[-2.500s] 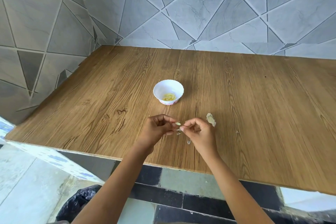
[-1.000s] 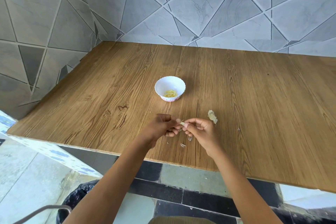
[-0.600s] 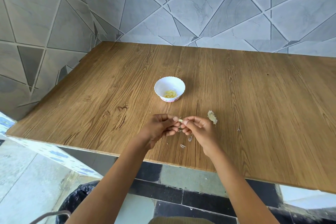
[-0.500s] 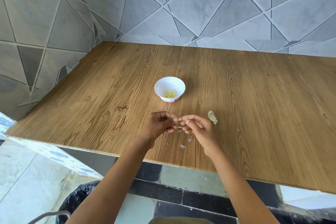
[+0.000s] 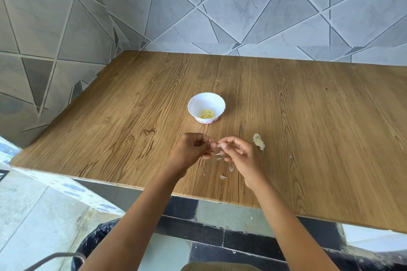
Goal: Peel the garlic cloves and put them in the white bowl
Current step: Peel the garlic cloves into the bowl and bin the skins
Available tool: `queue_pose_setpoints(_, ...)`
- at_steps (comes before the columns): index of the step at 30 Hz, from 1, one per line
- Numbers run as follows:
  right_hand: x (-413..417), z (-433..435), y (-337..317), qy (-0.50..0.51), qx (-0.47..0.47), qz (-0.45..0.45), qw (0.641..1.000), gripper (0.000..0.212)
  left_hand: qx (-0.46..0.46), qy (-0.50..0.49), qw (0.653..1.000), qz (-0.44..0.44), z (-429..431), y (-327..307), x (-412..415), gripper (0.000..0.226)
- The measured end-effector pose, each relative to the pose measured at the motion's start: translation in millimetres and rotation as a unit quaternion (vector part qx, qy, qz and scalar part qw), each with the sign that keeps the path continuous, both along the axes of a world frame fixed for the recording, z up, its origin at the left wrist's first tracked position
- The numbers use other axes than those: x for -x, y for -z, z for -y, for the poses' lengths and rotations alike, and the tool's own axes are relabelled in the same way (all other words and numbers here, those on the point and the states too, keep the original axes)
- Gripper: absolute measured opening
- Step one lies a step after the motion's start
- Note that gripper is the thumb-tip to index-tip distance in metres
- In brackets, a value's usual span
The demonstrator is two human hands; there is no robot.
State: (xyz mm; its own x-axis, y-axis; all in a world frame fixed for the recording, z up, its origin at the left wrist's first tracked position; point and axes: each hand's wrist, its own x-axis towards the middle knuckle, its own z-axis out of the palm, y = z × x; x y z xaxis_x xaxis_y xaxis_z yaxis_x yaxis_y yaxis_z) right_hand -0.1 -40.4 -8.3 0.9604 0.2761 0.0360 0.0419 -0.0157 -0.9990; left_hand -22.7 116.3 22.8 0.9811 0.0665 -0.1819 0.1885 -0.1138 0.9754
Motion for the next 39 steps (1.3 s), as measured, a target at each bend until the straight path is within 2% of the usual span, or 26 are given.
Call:
queue_pose_setpoints(2, 2.0, -1.7, -0.2, 0.02, -0.041, -0.062, 0.997, 0.012, 0.001, -0.003, 1.0, 0.011, 1.0, 0.3, 2.0, 0.005)
queue_pose_setpoints(4, 2.4, -0.9, 0.3, 0.041, -0.049, -0.074, 0.995, 0.013, -0.001, -0.012, 1.0, 0.019, 0.4, 0.2, 3.1, 0.009)
queue_pose_setpoints(8, 2.3, 4.1, 2.6, 0.027, 0.024, 0.031, 0.999, 0.007, 0.006, -0.027, 0.999, 0.024, -2.0, 0.2, 3.2, 0.008)
queue_pose_setpoints(11, 0.7, 3.5, 6.4, 0.001, 0.095, 0.101, 0.99, 0.02, 0.013, -0.031, 0.999, 0.022, -1.7, 0.0, 3.2, 0.007)
queue_pose_setpoints(18, 1.9, 3.1, 2.7, -0.006, 0.048, 0.052, 0.997, 0.009, -0.018, -0.015, 0.999, 0.039, -3.0, 1.7, 5.2, 0.011)
queue_pose_setpoints(26, 1.5, 3.3, -4.5, -0.003, 0.124, 0.077, 0.989, 0.026, -0.116, 0.009, 0.991, 0.067, -6.9, 7.1, 4.7, 0.018)
queue_pose_setpoints(31, 0.3, -1.7, -2.6, 0.029, 0.124, 0.056, 0.99, 0.027, -0.095, 0.008, 0.994, 0.059, -5.2, 3.3, 7.5, 0.011)
queue_pose_setpoints(33, 0.2, -0.6, 4.6, 0.05, 0.147, 0.082, 0.985, 0.021, -0.078, -0.018, 0.995, 0.053, -10.0, 1.3, 7.1, 0.011)
queue_pose_setpoints(35, 2.2, 3.8, 12.4, 0.069, 0.205, 0.152, 0.964, 0.016, -0.095, -0.086, 0.99, 0.05, -24.9, 3.9, 0.9, 0.011)
queue_pose_setpoints(37, 6.8, 11.5, 18.1, 0.094, 0.276, 0.228, 0.929, 0.024, -0.168, -0.172, 0.969, 0.057, -46.5, 10.9, -10.8, 0.009)
queue_pose_setpoints(39, 12.9, 20.3, 26.5, 0.093, 0.325, 0.261, 0.904, 0.035, -0.254, -0.233, 0.937, 0.06, -65.4, 17.4, -21.5, 0.006)
